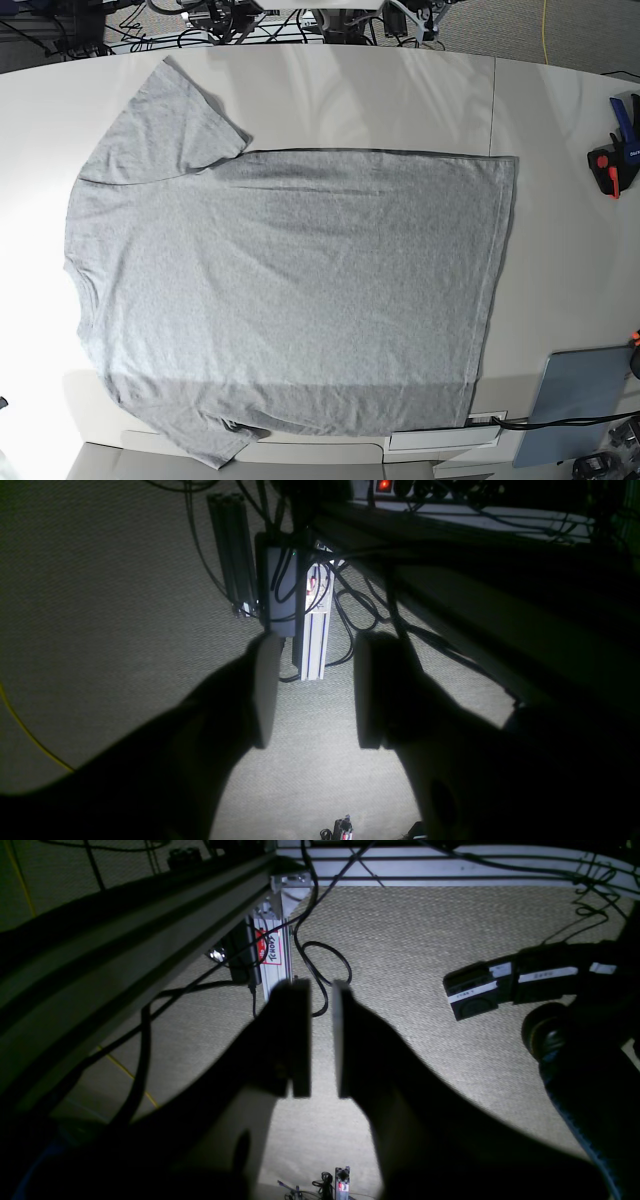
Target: Fold the T-shirt properly
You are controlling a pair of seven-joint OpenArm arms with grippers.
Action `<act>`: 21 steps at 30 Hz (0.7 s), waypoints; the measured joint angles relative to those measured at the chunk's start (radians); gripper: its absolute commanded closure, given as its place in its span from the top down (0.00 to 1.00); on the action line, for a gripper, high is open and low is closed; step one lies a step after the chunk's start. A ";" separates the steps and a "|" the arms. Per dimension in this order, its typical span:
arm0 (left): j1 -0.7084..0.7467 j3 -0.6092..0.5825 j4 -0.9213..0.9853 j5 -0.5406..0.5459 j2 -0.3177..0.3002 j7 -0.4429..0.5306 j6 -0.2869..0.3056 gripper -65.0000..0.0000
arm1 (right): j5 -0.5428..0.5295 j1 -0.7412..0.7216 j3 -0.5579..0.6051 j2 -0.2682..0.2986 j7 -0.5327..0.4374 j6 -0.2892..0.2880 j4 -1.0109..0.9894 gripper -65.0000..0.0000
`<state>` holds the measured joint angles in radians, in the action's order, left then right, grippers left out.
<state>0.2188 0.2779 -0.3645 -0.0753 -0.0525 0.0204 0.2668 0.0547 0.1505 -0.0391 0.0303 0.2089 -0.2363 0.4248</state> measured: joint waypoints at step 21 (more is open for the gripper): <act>0.196 -0.002 -0.329 0.094 -0.079 -0.182 0.034 0.39 | 0.002 0.167 0.000 0.088 0.048 0.000 0.133 0.13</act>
<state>0.4152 0.2760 -0.6937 0.0189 -0.1310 -0.1619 0.3012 0.0563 0.3172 -0.0395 0.1181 0.2569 -0.2367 0.5579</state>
